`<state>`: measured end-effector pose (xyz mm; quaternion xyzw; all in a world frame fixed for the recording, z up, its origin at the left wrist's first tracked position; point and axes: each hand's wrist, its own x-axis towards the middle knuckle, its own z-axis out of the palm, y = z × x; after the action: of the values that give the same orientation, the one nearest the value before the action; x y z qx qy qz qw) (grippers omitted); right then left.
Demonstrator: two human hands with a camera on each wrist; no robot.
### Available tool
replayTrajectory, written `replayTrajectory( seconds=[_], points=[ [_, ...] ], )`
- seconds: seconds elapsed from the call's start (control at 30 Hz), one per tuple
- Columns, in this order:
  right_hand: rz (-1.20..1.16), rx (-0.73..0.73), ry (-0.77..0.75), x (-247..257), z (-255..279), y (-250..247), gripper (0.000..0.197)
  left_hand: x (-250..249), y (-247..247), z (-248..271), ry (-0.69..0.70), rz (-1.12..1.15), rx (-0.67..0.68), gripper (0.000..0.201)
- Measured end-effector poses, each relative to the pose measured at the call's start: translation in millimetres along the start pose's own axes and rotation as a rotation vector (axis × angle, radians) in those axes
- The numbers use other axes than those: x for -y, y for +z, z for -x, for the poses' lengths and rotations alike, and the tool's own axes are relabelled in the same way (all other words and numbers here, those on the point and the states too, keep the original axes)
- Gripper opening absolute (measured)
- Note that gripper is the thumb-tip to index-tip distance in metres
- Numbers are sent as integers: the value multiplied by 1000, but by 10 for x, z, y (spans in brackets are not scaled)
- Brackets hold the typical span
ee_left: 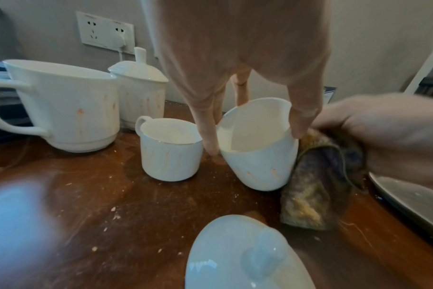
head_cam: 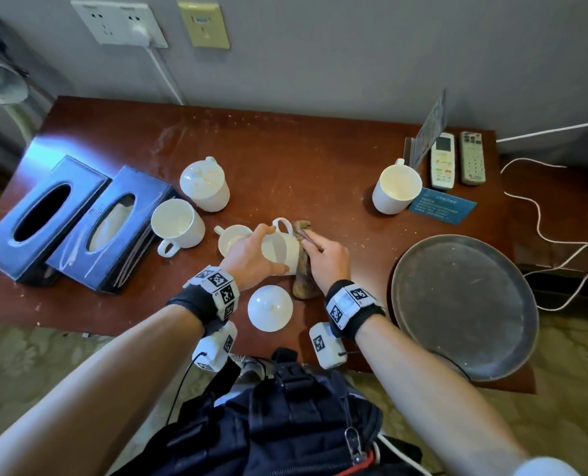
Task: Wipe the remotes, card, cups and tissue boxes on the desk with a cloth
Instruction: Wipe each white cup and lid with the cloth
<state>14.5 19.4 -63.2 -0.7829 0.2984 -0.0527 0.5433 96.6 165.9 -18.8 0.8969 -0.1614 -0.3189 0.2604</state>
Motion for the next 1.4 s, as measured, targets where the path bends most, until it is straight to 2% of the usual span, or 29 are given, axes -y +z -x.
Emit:
replayTrajectory(
  seconds=[0.1, 0.17, 0.3, 0.37, 0.5, 0.57, 0.63, 0.77, 0.87, 0.93, 1.07, 1.13, 1.2, 1.3, 1.4],
  points=[
    [-30, 32, -126, 135, 152, 78, 27, 33, -1, 6, 11, 2, -3, 84],
    [11, 7, -133, 55, 172, 71, 28, 54, 7, 18, 3, 9, -1, 84],
    [94, -16, 100, -153, 25, -69, 29, 24, 13, 29, 20, -3, -9, 85],
    [49, -25, 133, -159, 8, -99, 30, -7, 9, 22, 59, -53, 13, 87],
    [-142, -80, 177, -93, 20, -142, 41, -97, -6, -40, 103, -200, 68, 96],
    [-280, -99, 232, -105, -4, -160, 56, -152, 11, -82, 122, -244, 38, 95],
    [-384, -103, 260, -155, -46, -182, 62, -206, 36, -120, 149, -237, -12, 92],
    [-315, -112, 235, -181, -57, -312, 57, -306, 89, -198, 149, -253, -52, 88],
    [-277, -144, 198, -183, -27, -469, 39, -405, 136, -246, 165, -346, -76, 86],
    [-293, -157, 208, -239, -19, -557, 34, -451, 166, -277, 201, -425, -74, 88],
    [-333, -158, 259, -332, -16, -641, 32, -493, 147, -341, 317, -575, 72, 91],
    [-341, -163, 271, -325, -3, -686, 33, -512, 114, -393, 301, -614, 127, 90],
    [-366, -188, 270, -333, 8, -711, 34, -531, 99, -432, 236, -568, 135, 92],
    [-407, -242, 223, -306, 24, -702, 34, -494, 146, -427, 91, -277, 119, 90],
    [-384, -184, 96, -191, 43, -594, 33, -378, 257, -395, 26, -30, 109, 88]
  ],
)
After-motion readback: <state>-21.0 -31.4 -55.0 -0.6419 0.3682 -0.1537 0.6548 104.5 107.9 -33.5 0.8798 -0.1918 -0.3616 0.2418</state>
